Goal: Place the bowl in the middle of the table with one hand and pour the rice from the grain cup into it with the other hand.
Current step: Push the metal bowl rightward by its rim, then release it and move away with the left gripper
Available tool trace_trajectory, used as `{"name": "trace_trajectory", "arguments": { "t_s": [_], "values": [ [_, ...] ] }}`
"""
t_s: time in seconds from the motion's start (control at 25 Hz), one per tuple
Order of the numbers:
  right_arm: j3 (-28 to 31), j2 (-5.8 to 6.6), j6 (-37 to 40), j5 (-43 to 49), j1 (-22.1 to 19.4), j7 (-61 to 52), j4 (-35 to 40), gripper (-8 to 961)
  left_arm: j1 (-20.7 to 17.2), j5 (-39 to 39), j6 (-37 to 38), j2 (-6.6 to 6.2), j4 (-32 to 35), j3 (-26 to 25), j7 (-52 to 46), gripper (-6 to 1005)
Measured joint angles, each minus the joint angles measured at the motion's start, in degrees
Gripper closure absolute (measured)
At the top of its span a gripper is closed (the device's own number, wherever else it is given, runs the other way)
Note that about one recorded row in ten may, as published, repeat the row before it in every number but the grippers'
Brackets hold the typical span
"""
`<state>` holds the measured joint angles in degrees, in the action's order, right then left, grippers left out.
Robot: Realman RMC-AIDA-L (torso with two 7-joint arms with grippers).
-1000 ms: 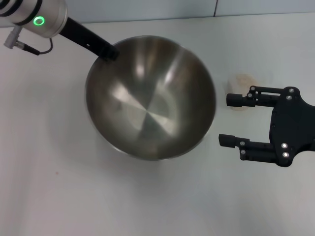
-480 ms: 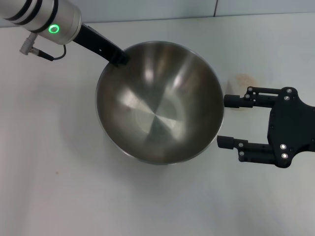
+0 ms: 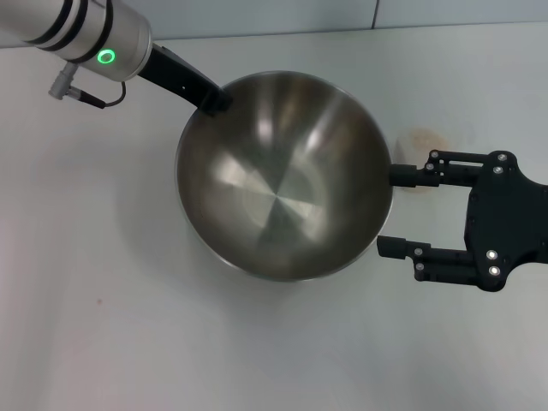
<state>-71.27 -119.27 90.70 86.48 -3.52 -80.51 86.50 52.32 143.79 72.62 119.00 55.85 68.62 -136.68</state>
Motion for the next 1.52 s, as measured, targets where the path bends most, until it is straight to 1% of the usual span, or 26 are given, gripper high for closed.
{"name": "trace_trajectory", "arguments": {
  "t_s": [0.2, 0.4, 0.6, 0.8, 0.96, 1.04, 1.12, 1.16, 1.2, 1.24, 1.28, 1.36, 1.4, 1.44, 1.48, 1.52],
  "values": [
    [0.0, 0.0, 0.0, 0.0, 0.08, 0.1, -0.02, 285, -0.18, 0.08, -1.1, -0.05, -0.56, 1.2, 1.31, 933],
    [0.0, 0.0, 0.0, 0.03, 0.39, 0.11, -0.28, 285, 0.02, 0.4, -2.35, -0.07, -2.13, 1.39, 1.48, 929],
    [0.32, 0.0, -0.01, 0.08, 0.61, 0.11, -0.66, 284, -0.09, 0.46, -3.61, -0.09, -2.16, 1.53, 1.5, 924],
    [0.41, 0.0, 0.0, 0.09, 0.62, 0.14, -0.76, 285, -0.5, 0.38, -5.44, -0.09, -2.16, 1.53, 1.42, 749],
    [0.49, 0.0, 0.0, 0.09, 0.68, 0.15, -0.77, 285, -0.95, 0.17, -7.09, -0.09, -1.96, 1.6, 1.43, 664],
    [0.71, 0.0, 0.01, 0.09, 0.78, 0.17, -0.91, 285, -1.85, 0.09, -9.7, -0.11, -0.85, 1.75, 1.15, 621],
    [0.93, 0.0, 0.0, 0.09, 0.89, 0.17, -1.05, 284, -2.26, 0.09, -10.55, -0.12, -0.31, 1.75, 1.05, 578],
    [1.04, 0.0, 0.0, 0.09, 0.99, 0.18, -1.16, 284, -2.93, 0.05, -11.68, -0.14, 0.55, 1.77, 0.91, 557],
    [1.18, 0.0, 0.0, 0.09, 1.15, 0.19, -1.3, 284, -4.77, -0.64, -13.95, -0.17, 2.78, 1.78, 0.73, 535],
    [1.19, 0.0, 0.01, 0.1, 1.2, 0.19, -1.33, 284, -5.69, -1.34, -14.88, -0.21, 3.76, 1.78, 0.73, 514],
    [1.19, 0.0, 0.01, 0.1, 1.2, 0.19, -1.33, 284, -5.69, -1.34, -14.88, -0.21, 3.76, 1.78, 0.73, 475],
    [1.22, 0.0, -0.01, 0.12, 1.27, 0.2, -1.35, 284, -7.93, -4.34, -17.15, -0.32, 6.03, 1.67, 1.31, 398],
    [1.27, 0.0, 0.0, 0.15, 1.32, 0.23, -1.35, 284, -10.33, -8.4, -19.08, -0.48, 8.22, 1.62, 3.75, 359],
    [1.27, 0.0, 0.0, 0.15, 1.32, 0.23, -1.35, 285, -10.33, -8.4, -19.08, -0.48, 8.22, 1.62, 3.75, 321],
    [1.28, 0.0, 0.0, 0.16, 1.39, 0.25, -1.35, 285, -11.7, -11.08, -19.86, -0.54, 9.29, 1.67, 6.58, 282],
    [1.32, 0.0, 0.0, 0.19, 1.62, 0.27, -1.35, 285, -14.18, -15.87, -20.6, -0.53, 10.77, 2.13, 13.27, 267]
  ]
}}
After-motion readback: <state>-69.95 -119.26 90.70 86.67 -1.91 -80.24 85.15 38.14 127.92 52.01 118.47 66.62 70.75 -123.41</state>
